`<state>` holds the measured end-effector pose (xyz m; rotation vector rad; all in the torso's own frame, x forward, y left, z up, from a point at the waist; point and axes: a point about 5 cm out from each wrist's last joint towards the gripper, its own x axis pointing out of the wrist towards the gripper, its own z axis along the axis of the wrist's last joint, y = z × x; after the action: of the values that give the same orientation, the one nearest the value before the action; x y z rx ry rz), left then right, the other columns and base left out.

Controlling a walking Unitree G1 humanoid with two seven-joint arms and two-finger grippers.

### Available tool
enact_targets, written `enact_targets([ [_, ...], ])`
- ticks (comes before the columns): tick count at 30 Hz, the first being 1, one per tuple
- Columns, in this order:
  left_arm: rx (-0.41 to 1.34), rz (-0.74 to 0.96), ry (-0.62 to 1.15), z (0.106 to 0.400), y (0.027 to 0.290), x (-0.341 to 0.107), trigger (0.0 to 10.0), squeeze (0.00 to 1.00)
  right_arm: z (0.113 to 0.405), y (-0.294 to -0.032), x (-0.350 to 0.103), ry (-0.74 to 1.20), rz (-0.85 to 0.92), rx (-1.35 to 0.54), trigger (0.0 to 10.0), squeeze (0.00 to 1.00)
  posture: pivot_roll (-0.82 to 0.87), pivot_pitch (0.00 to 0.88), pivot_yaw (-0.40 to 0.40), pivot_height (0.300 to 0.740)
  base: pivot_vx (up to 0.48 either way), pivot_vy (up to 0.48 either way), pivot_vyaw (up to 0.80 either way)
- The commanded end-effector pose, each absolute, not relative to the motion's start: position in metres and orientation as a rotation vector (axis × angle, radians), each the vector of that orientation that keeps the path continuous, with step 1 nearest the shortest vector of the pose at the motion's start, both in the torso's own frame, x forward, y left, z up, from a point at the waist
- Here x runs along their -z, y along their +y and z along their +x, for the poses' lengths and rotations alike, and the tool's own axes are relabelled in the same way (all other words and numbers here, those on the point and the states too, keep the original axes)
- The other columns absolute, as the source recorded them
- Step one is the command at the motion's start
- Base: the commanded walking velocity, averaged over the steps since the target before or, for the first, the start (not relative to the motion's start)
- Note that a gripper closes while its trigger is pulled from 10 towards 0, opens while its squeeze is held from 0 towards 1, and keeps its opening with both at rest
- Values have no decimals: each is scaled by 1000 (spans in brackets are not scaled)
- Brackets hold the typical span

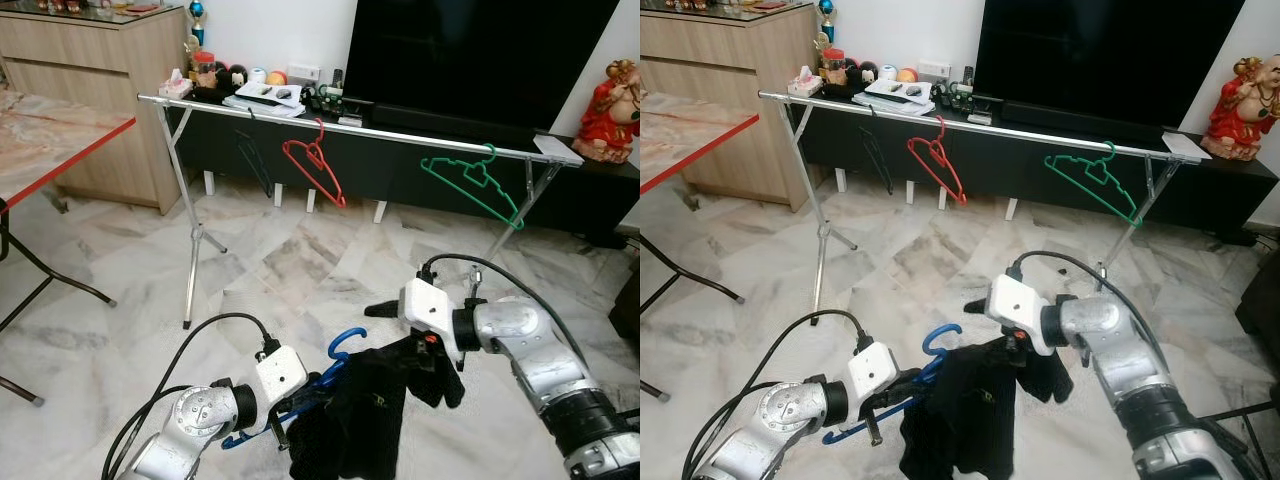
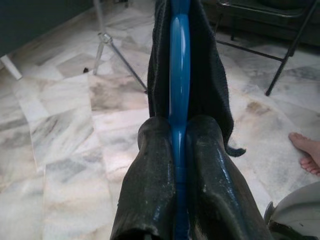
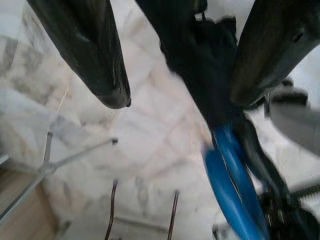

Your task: Hang hanger

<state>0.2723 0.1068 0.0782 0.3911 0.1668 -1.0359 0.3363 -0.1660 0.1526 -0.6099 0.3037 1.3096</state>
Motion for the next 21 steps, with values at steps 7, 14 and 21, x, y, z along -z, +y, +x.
enact_targets([
  [7,1116,406,101,275,101,-91,10000,0,336,-185,-148,394,-694,-1350,10000,0,129,0,-134,740,0,0,0],
  [14,1150,404,116,272,105,-91,10000,0,335,-188,-140,418,-712,-1383,10000,0,131,0,-128,740,0,0,0],
  [21,1169,386,105,273,103,-98,10000,0,334,-185,-130,427,-708,-1395,10000,0,137,0,-128,740,0,0,0],
])
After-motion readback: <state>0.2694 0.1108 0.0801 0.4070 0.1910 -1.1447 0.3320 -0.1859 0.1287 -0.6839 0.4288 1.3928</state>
